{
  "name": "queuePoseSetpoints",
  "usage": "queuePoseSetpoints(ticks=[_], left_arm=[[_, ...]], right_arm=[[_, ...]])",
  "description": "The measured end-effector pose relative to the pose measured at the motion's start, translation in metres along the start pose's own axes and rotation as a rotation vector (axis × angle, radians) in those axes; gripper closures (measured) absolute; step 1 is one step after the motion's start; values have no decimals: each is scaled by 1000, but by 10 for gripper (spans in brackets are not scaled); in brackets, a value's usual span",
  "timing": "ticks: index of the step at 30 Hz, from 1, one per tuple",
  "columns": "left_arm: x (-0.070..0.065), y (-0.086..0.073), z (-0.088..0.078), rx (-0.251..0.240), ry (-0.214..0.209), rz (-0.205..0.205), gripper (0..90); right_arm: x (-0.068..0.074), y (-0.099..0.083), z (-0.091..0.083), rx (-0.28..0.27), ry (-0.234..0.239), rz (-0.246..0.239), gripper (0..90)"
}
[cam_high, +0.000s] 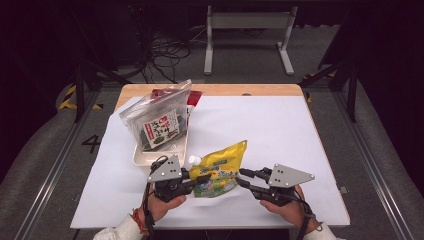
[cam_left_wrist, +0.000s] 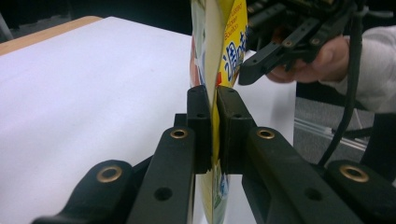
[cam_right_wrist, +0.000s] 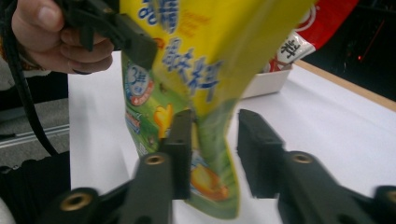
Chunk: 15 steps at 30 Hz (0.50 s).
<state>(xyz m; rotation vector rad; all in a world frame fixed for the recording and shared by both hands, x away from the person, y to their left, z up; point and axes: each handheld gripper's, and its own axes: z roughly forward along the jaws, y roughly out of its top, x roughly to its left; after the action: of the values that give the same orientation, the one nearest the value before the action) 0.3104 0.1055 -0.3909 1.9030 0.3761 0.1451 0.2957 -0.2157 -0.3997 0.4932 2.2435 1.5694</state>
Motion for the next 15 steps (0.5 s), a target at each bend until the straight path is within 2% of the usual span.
queuePoseSetpoints(ticks=[3, 4, 9, 15], left_arm=[[0, 0, -3, 0, 1, 7, 851], [0, 0, -5, -4, 2, 10, 851], [2, 1, -16, -20, 12, 26, 852], [4, 3, -25, -19, 33, 48, 851]], right_arm=[[-2, -1, -5, 1, -11, 11, 595], [-3, -1, -7, 15, -20, 14, 553], [-9, -10, -19, 57, -72, 57, 457], [-19, -26, -23, 120, -113, 116, 410]])
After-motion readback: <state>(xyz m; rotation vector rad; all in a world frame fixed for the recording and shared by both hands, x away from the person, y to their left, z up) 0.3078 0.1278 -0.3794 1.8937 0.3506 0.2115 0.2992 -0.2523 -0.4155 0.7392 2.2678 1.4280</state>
